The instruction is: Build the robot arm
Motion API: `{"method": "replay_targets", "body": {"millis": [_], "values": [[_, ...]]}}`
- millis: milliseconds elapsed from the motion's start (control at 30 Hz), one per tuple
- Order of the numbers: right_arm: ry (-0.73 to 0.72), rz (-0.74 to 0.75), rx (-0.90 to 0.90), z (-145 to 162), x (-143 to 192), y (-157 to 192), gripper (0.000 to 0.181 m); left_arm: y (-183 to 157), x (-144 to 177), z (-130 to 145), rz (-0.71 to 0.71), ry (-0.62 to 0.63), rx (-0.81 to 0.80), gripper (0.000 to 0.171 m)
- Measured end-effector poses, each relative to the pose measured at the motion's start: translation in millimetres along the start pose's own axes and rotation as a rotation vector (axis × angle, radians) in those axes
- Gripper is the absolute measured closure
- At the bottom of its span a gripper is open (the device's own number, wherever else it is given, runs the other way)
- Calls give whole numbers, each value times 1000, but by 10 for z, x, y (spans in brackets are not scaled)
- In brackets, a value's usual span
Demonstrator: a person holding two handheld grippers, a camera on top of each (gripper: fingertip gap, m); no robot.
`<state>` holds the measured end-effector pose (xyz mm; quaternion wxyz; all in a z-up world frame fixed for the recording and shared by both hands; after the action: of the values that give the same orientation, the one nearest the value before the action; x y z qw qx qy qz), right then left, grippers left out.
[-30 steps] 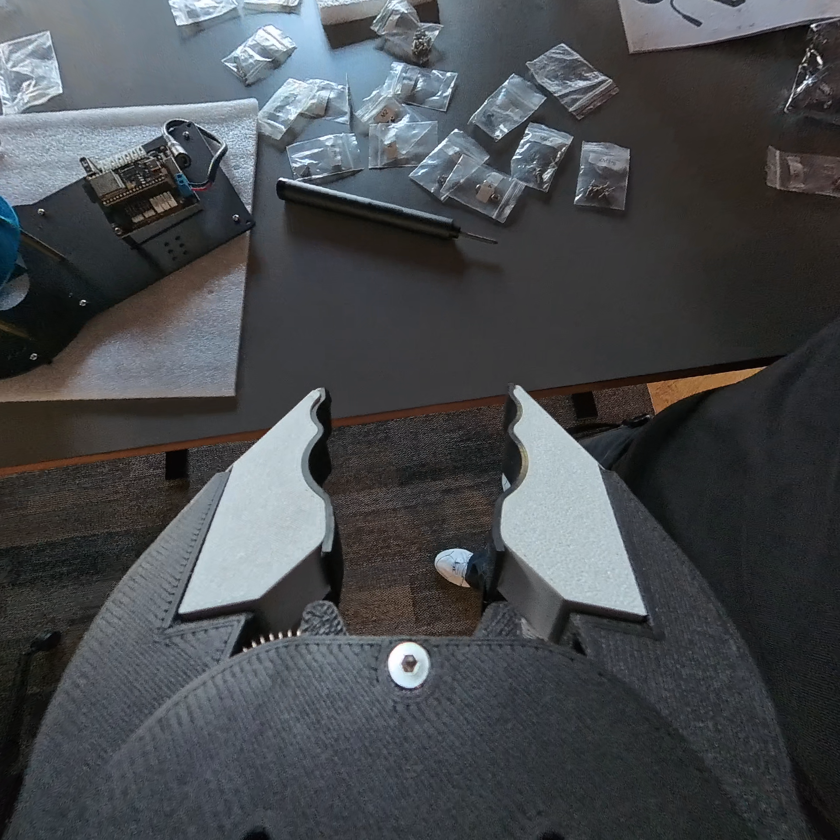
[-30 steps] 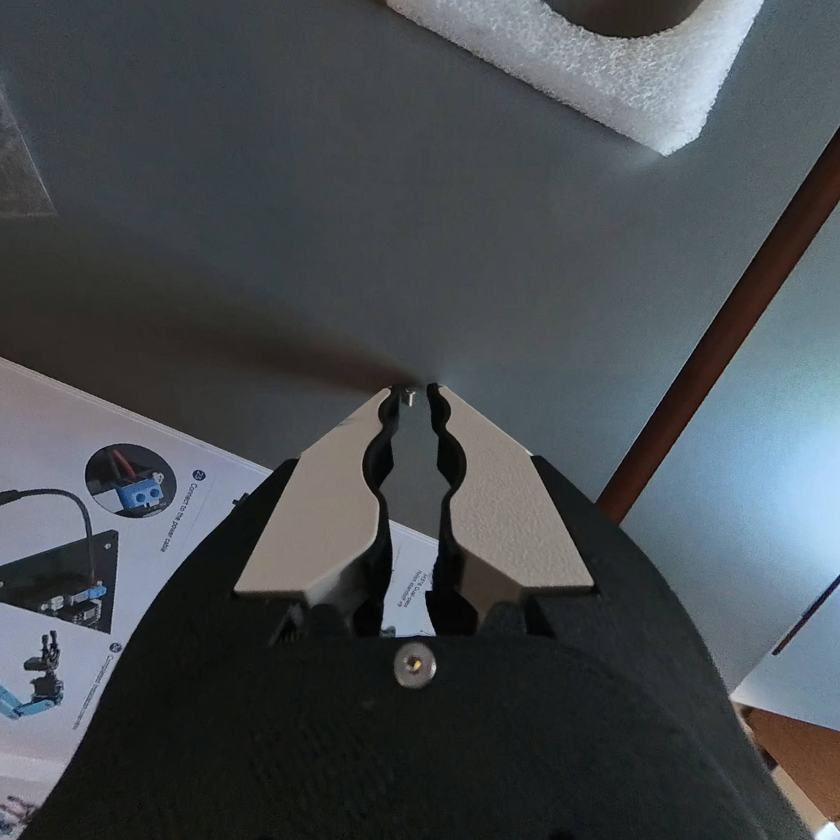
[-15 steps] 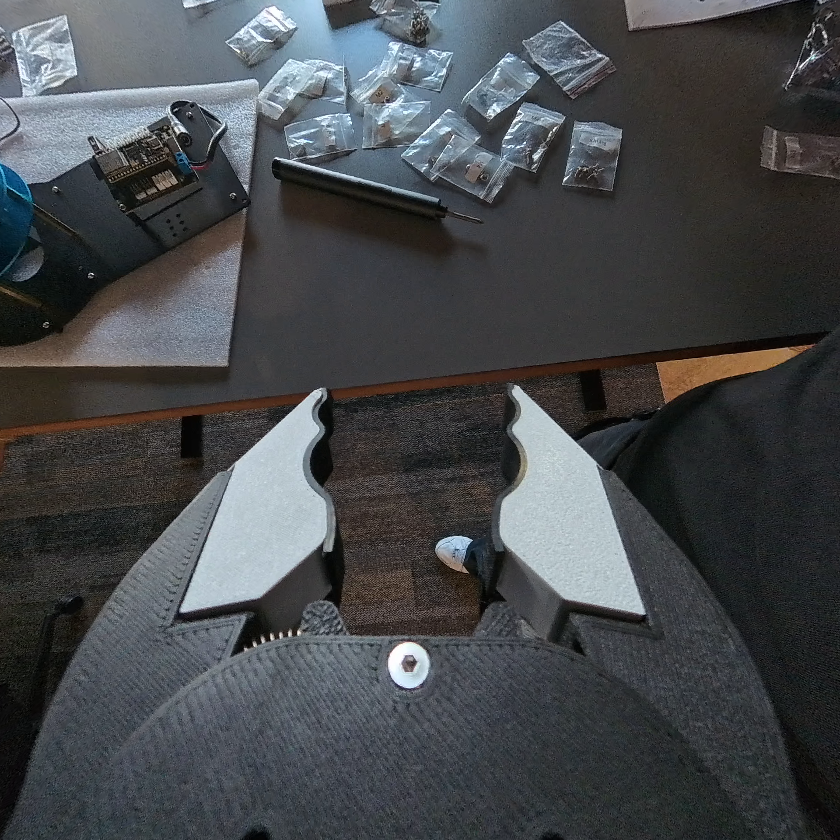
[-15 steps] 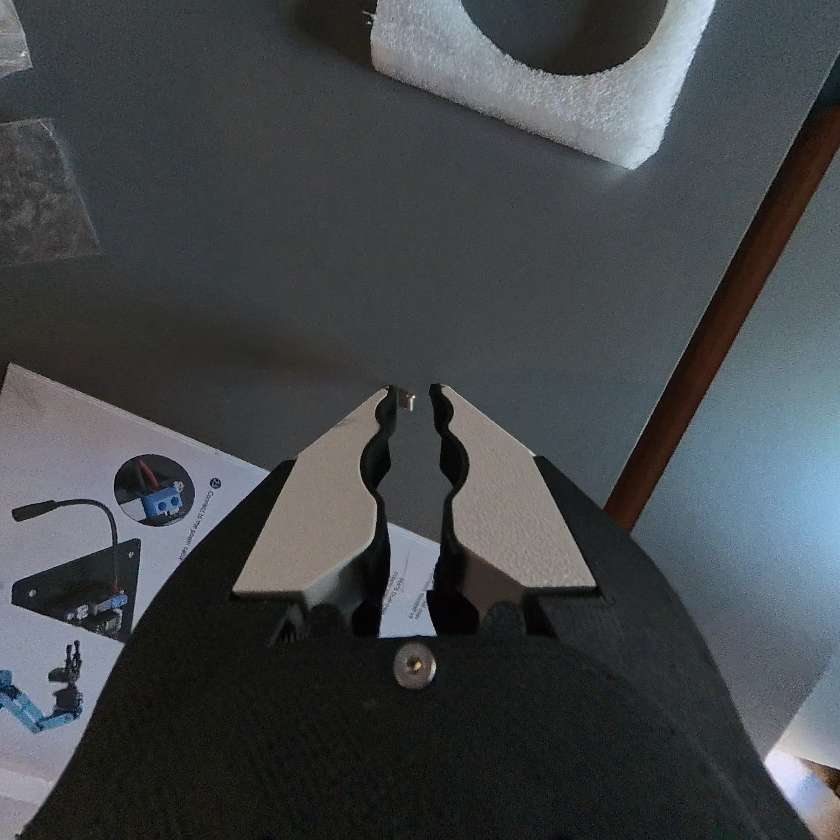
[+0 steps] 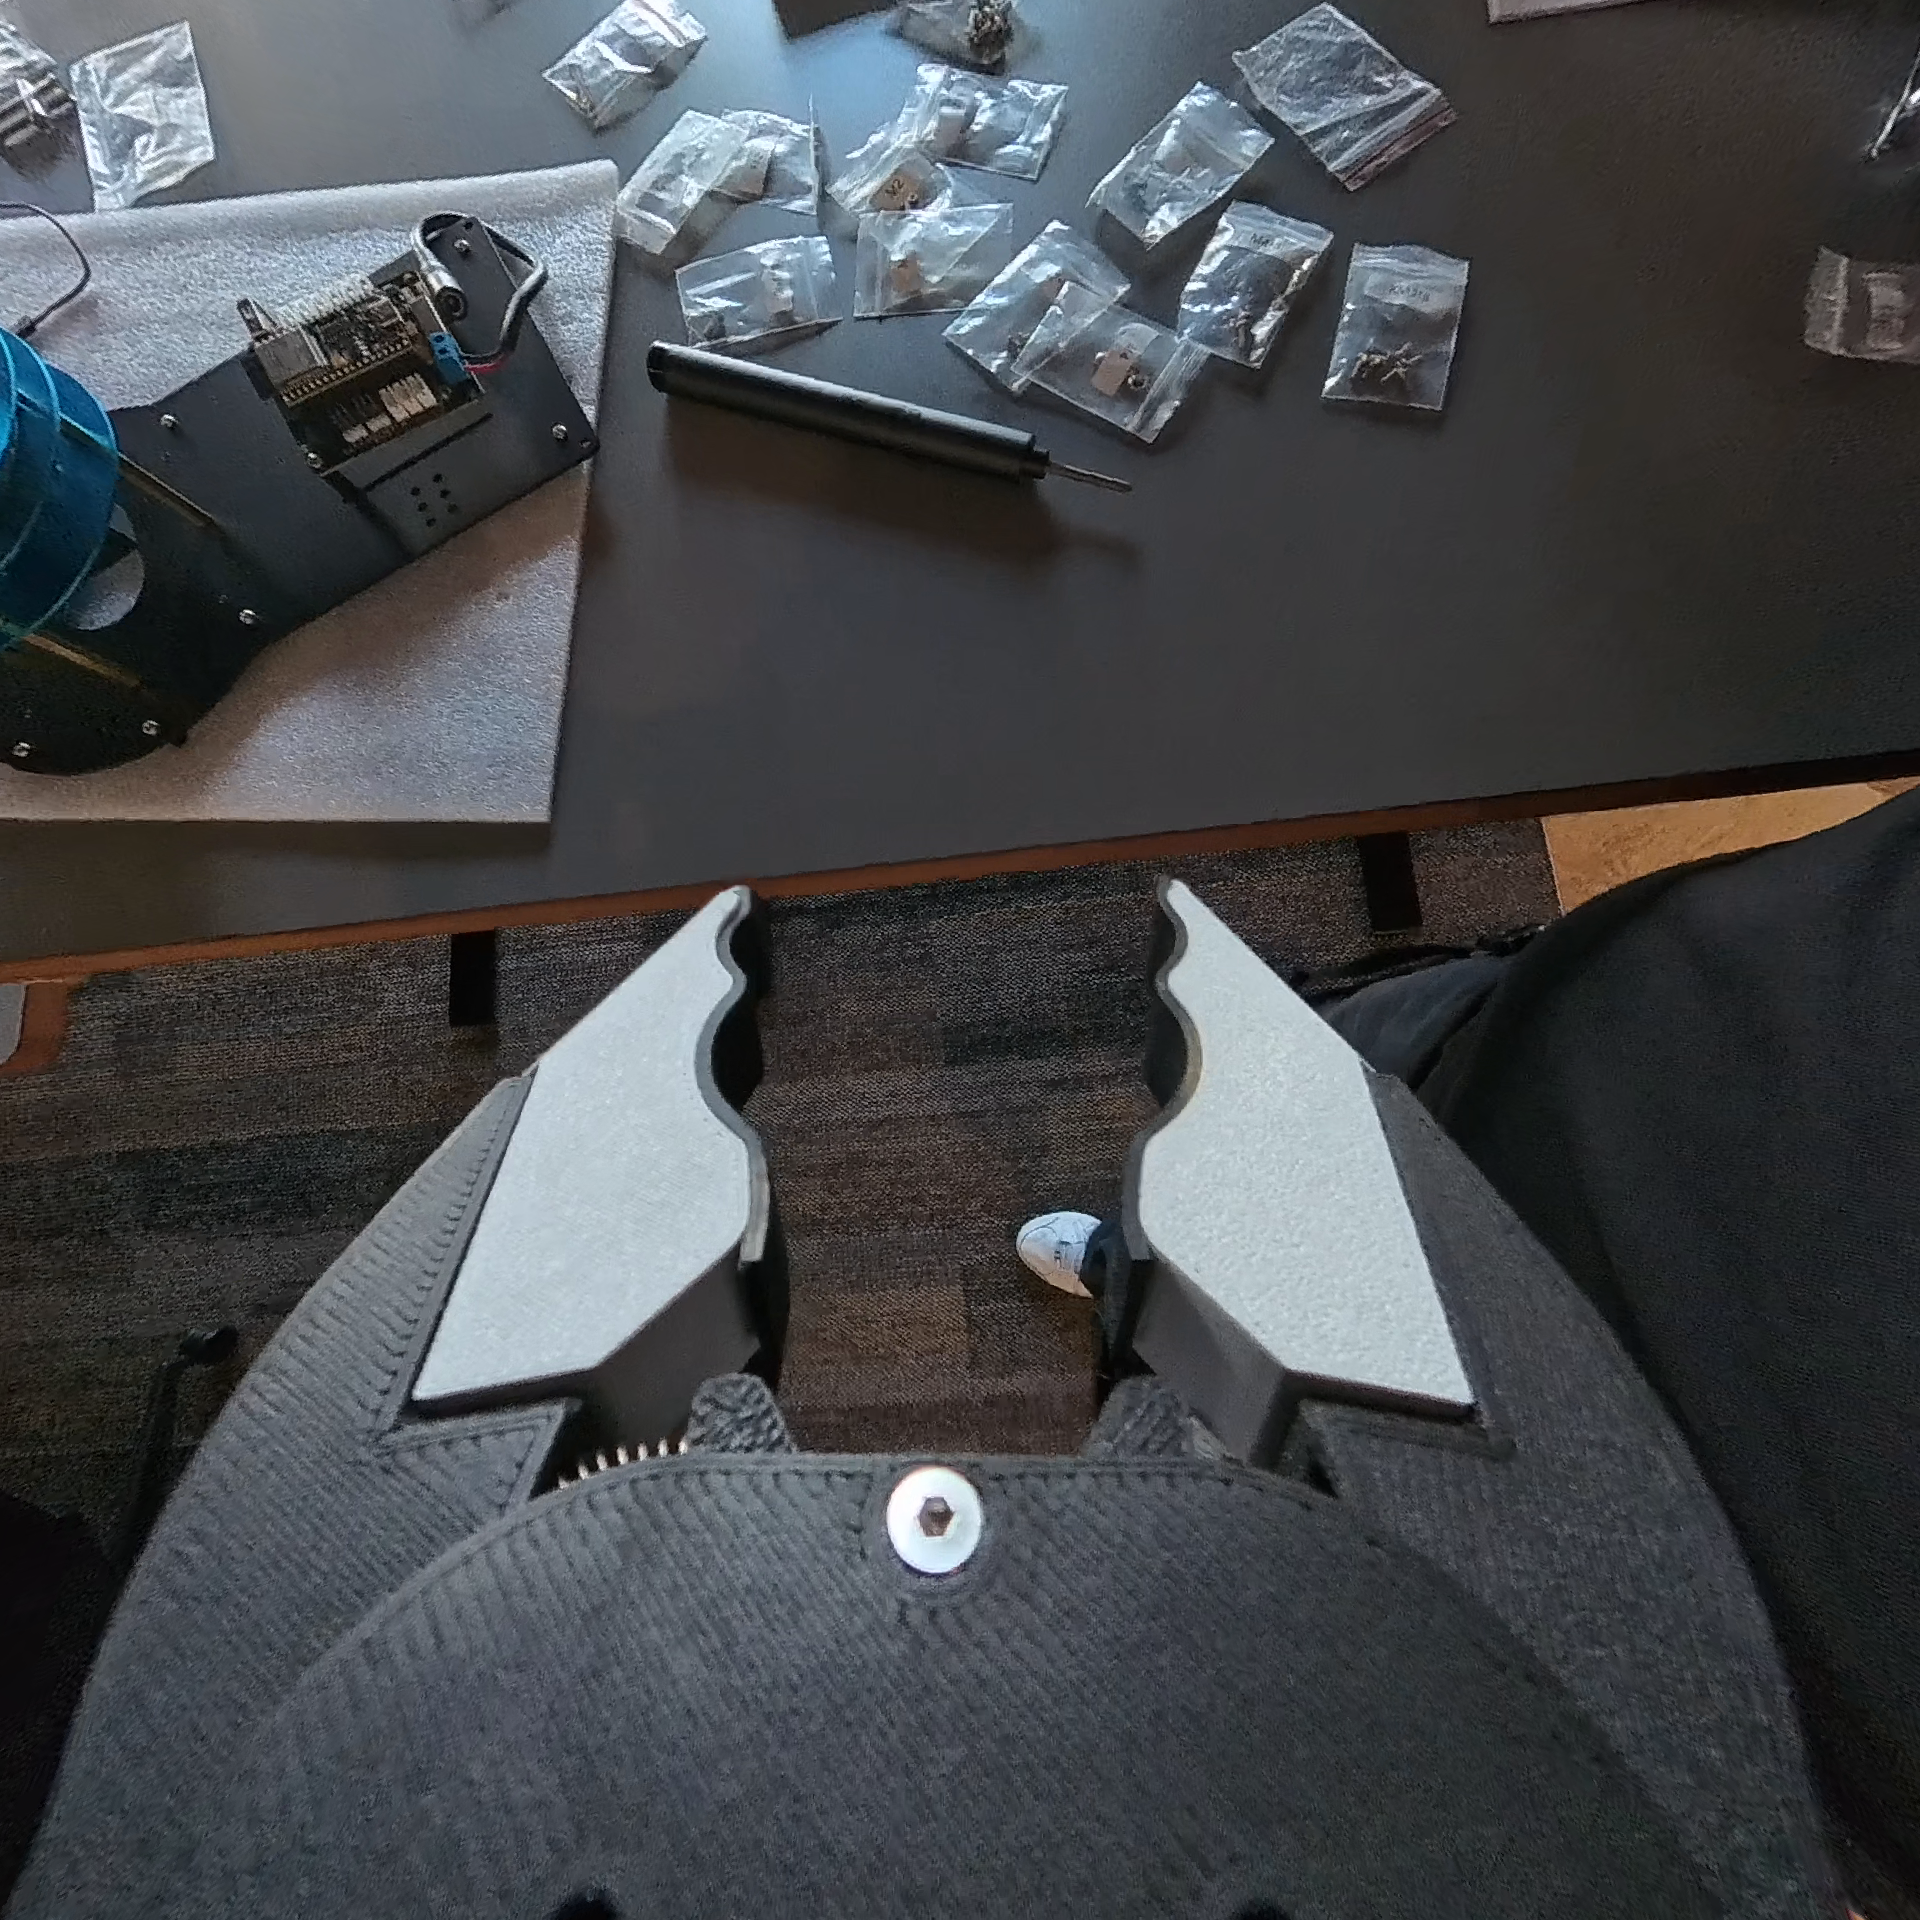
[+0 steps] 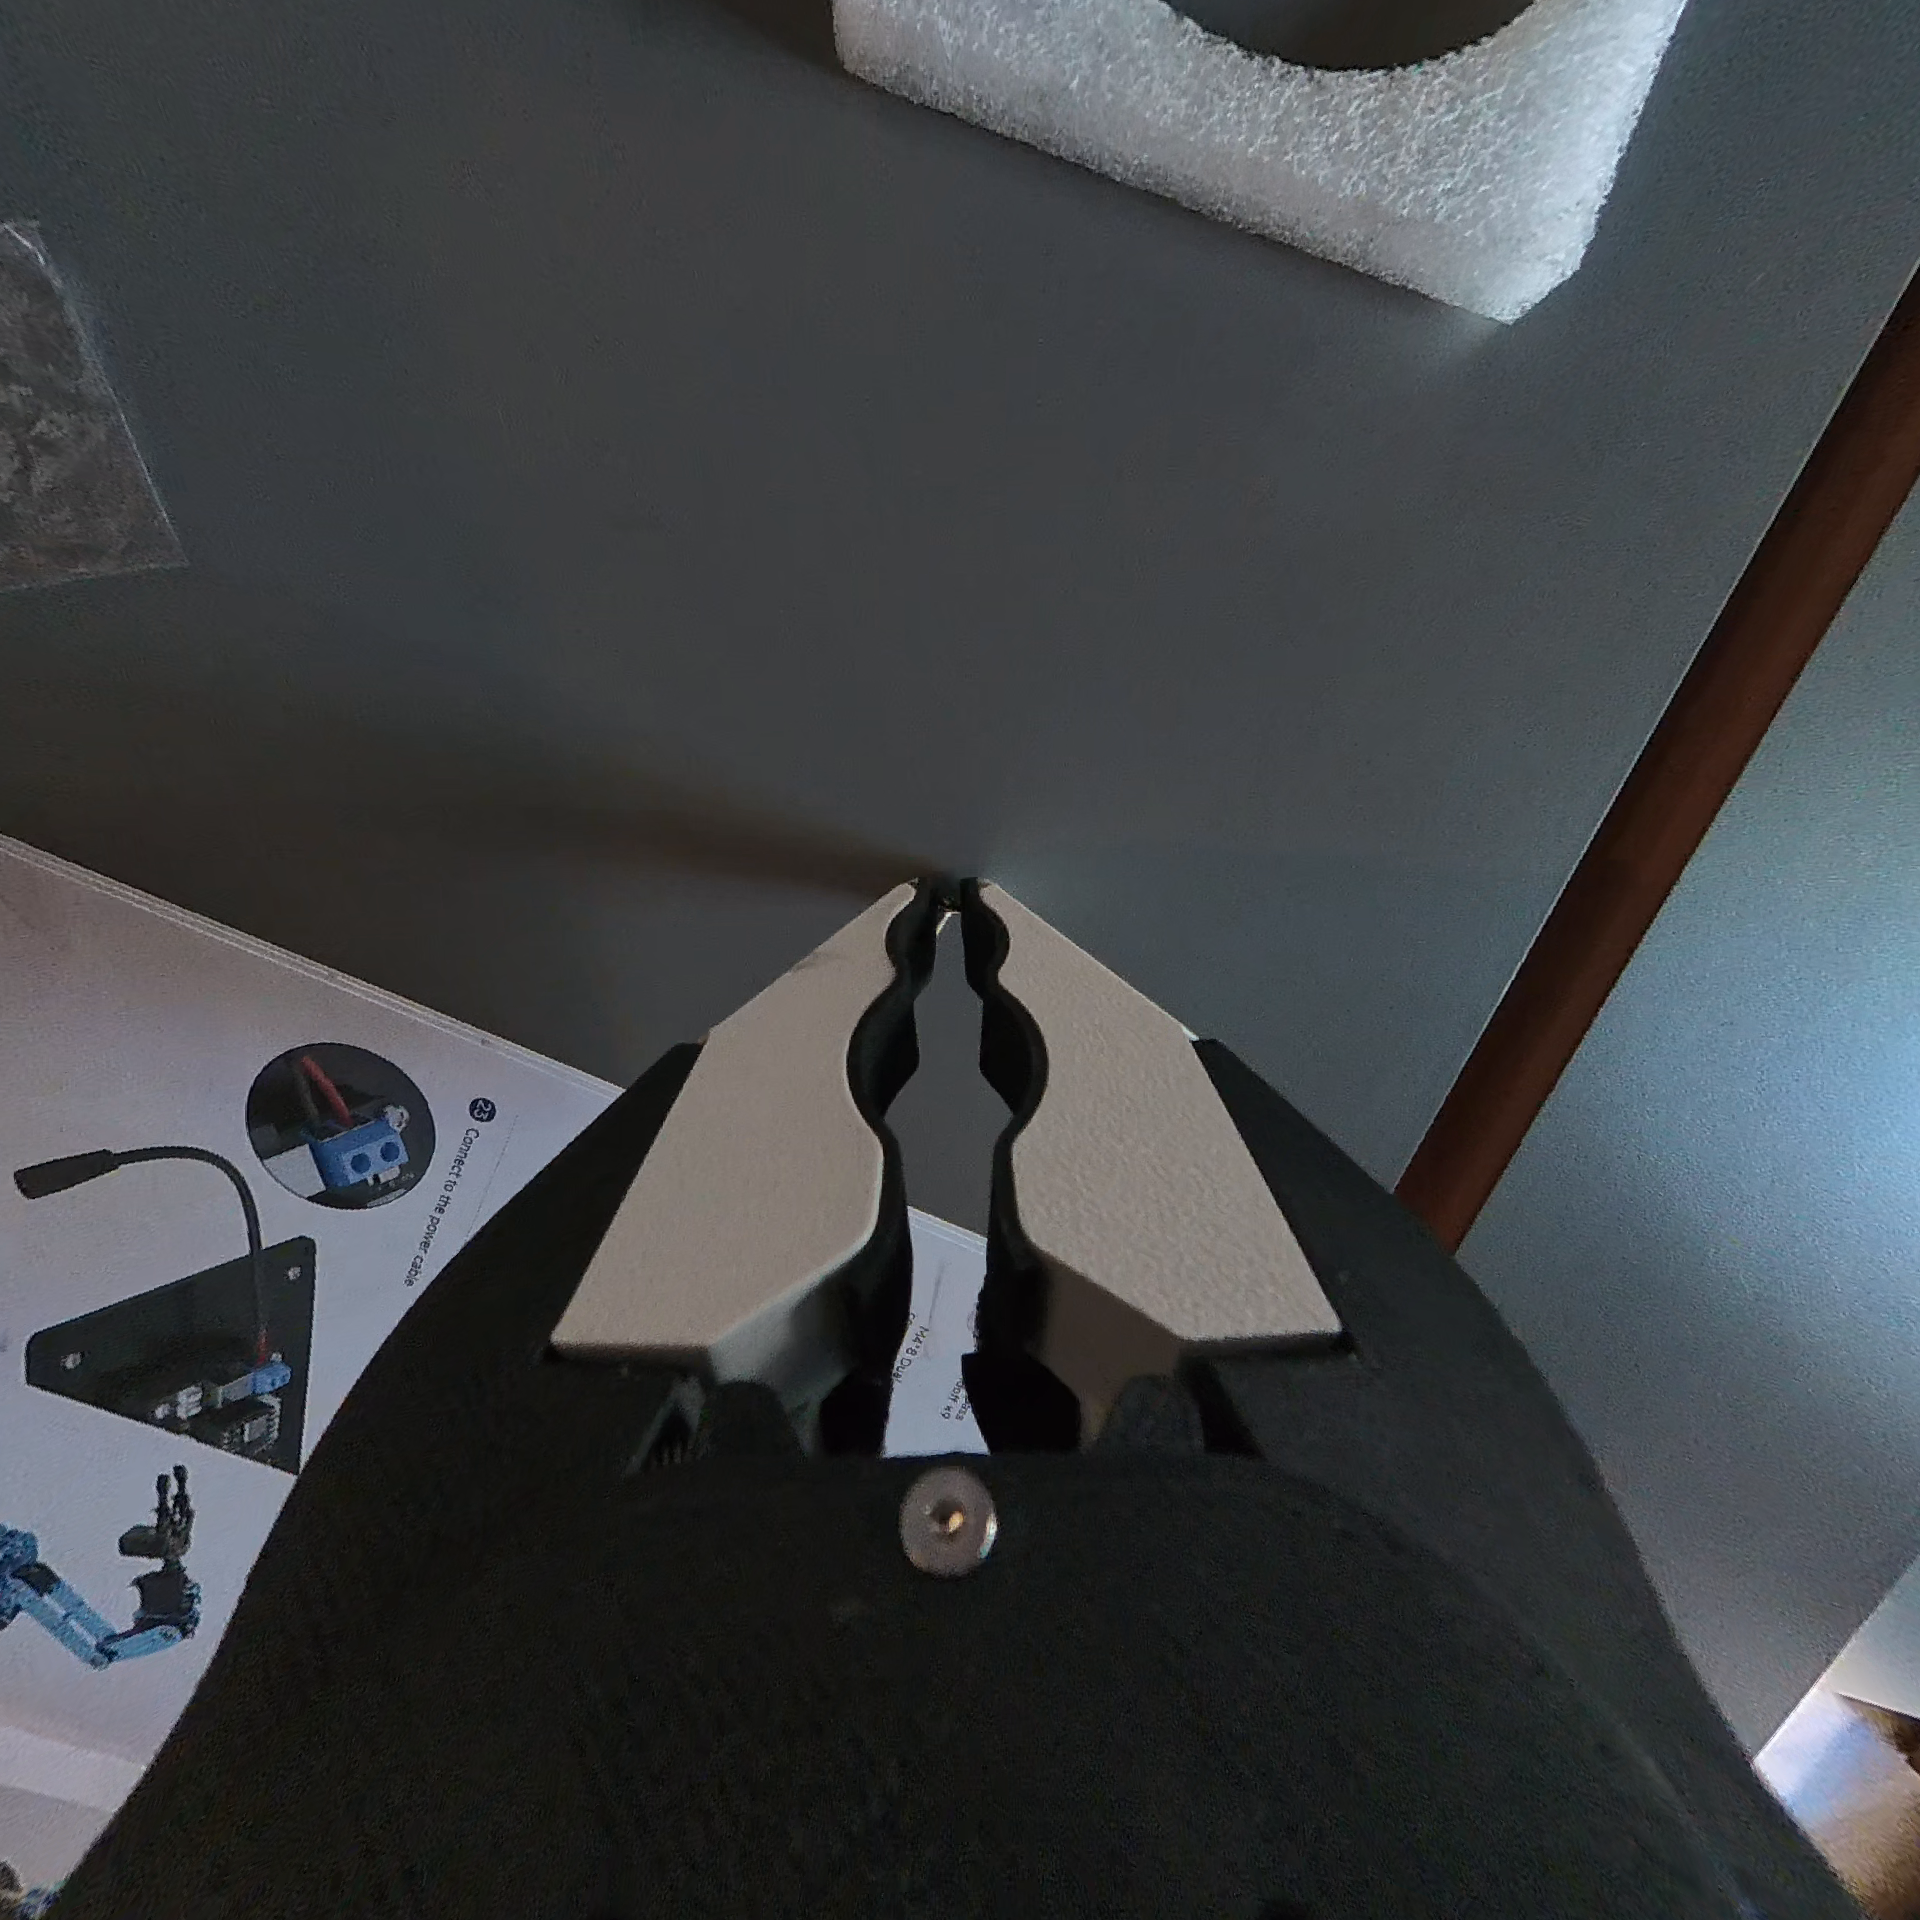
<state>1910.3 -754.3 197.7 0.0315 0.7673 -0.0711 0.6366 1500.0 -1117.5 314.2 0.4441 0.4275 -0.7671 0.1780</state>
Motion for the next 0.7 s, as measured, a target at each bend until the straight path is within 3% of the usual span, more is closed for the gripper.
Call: {"method": "replay_targets", "body": {"millis": [167, 300, 467, 600, 700], "values": [[-36, 32, -37, -4, 18, -64, 163, 104, -106, -211, 14, -53, 16, 100], [-90, 21, -74, 3, 79, -92, 167, 150, -191, -376, -3, -57, -30, 101], [-45, 18, -84, 98, 58, -100, 168, 223, -264, -639, -18, -80, -49, 102], [-72, -36, -193, 160, 97, -133, 170, 272, -360, -785, -8, -76, -42, 101], [-117, 25, -154, 250, 168, -159, 174, 275, -447, -850, 5, -79, -56, 102]]}}
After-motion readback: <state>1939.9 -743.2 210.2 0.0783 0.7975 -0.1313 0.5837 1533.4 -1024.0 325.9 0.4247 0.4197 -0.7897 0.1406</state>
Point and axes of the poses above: each gripper's, where its closed fingertips meet, x back along the fingers, z out of its underside, y = z × x across the jaws, the point moved 3 cm from there along x, back along the fingers, and after that the axes turned 9 degrees about y, right-handed, at the moved point
